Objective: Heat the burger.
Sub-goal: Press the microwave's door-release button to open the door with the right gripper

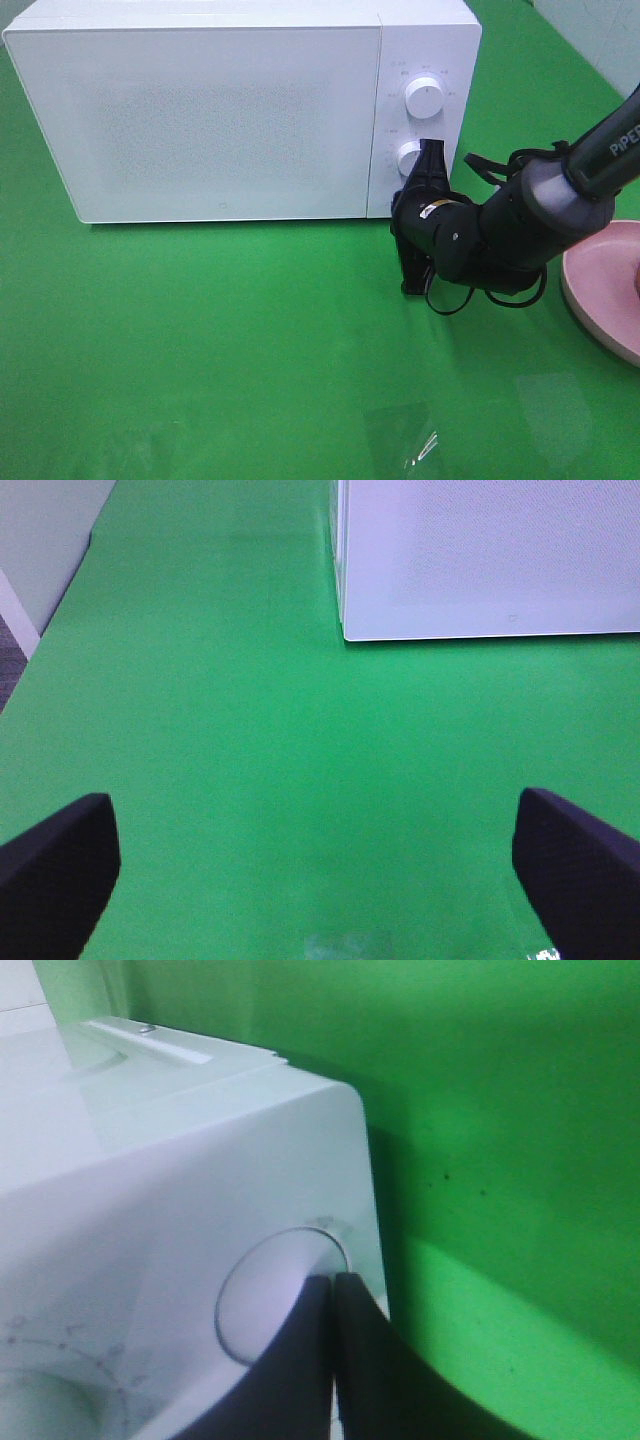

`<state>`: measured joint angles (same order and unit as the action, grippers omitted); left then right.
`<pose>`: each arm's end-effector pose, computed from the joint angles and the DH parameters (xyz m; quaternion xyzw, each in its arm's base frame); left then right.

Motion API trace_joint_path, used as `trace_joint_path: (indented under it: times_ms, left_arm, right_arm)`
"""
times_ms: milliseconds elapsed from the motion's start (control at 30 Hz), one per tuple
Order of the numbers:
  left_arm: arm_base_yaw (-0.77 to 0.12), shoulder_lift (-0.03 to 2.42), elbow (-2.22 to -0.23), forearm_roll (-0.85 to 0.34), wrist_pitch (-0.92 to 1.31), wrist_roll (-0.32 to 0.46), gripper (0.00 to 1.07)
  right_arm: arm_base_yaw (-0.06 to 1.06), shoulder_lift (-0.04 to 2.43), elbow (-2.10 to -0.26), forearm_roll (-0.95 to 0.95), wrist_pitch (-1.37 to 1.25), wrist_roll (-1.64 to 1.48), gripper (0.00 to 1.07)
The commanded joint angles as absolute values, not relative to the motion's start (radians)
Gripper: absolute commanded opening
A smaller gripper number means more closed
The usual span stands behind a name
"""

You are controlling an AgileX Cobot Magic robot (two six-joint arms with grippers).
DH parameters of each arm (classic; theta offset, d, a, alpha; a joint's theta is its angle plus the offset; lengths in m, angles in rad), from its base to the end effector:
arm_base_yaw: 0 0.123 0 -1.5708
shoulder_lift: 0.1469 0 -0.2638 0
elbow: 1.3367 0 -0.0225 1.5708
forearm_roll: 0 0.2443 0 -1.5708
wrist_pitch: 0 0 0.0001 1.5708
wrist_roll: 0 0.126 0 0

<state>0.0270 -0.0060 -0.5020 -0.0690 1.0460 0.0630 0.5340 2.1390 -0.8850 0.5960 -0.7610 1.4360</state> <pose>0.0419 -0.0064 0.2609 0.0165 0.8466 -0.0106 0.5319 0.3619 0.1574 0.0507 0.6080 0.5925 0.4094 0.3342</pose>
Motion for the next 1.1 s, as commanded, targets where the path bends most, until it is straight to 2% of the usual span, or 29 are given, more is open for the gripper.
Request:
trace_joint_path:
  times_ms: [33, 867, 1100]
  left_arm:
    - [0.021, -0.025, -0.500, -0.074, 1.039, 0.058, 1.00]
    - [0.021, -0.025, -0.500, -0.073, 1.039, 0.058, 1.00]
    - [0.021, -0.025, -0.500, -0.073, 1.039, 0.058, 1.00]
  right_arm:
    - [0.501, 2.115, -0.906, 0.569, -0.842, 1.428, 0.00]
    - [0.500, 2.072, -0.863, 0.559, -0.802, 1.457, 0.00]
    - [0.462, 2.072, -0.863, 0.551, -0.823, 1.459, 0.00]
